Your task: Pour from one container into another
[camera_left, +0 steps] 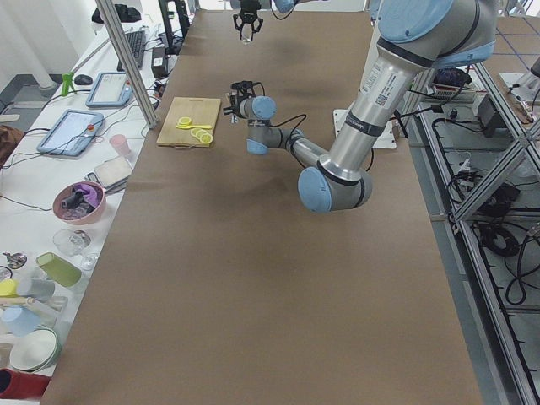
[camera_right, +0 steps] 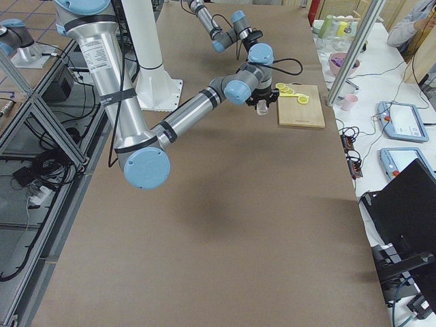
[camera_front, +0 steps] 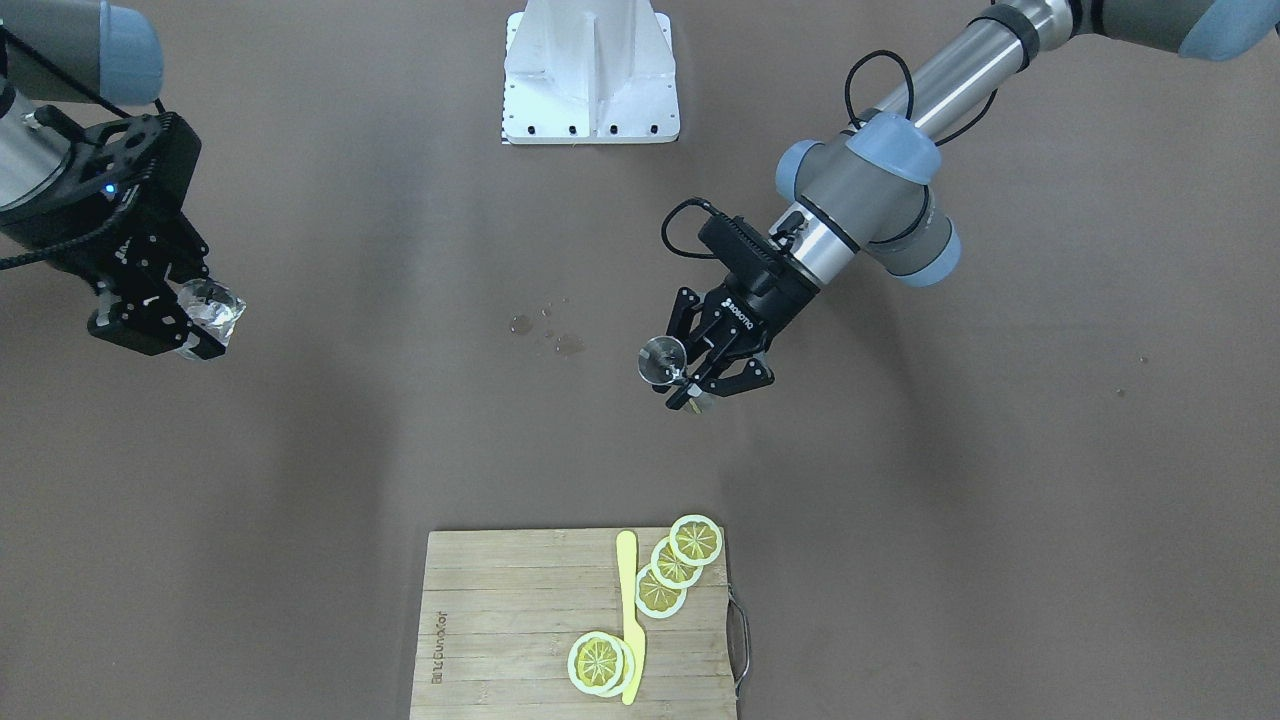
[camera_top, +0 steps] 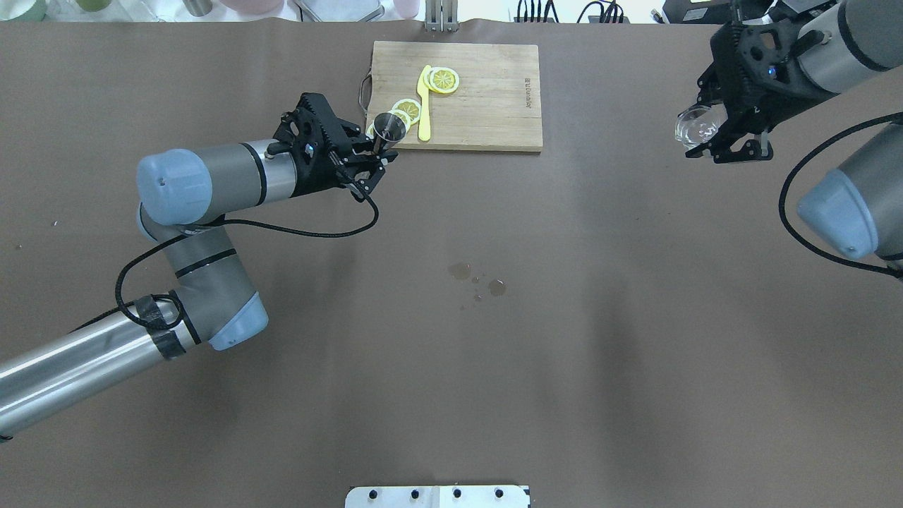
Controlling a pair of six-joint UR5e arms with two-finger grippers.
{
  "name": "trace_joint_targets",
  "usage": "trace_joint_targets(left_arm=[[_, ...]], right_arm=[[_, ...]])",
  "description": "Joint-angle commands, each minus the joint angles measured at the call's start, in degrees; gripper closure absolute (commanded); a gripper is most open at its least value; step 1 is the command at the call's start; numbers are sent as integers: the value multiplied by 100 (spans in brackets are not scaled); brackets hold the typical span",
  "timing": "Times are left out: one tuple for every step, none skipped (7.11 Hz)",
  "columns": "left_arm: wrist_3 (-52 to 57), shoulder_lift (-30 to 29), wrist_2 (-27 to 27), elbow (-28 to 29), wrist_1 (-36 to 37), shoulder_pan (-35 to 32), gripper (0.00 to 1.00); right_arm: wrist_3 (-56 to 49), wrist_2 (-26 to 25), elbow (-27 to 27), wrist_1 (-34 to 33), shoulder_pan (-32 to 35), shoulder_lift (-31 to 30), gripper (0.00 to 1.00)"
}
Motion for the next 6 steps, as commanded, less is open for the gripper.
trace_joint_targets(left_arm=[[3, 501, -21, -13, -380, -421, 100], [3, 738, -12, -5, -643, -518, 100], [12, 1010, 23, 12, -950, -553, 100], [12, 1282, 40, 21, -1431, -562, 100], [3, 1537, 58, 56, -1958, -545, 100], [3, 1723, 58, 65, -2251, -536, 100]], right_arm=[[7, 622, -750, 1131, 552, -399, 100], [-19, 965, -1190, 1519, 772, -470, 100], [-19, 1212, -1655, 2036, 940, -549, 100], [-19, 1406, -2025, 2450, 1089, -611, 100], [-28, 1573, -2273, 2681, 1178, -646, 100], [-46, 1819, -2571, 2805, 1257, -646, 100]])
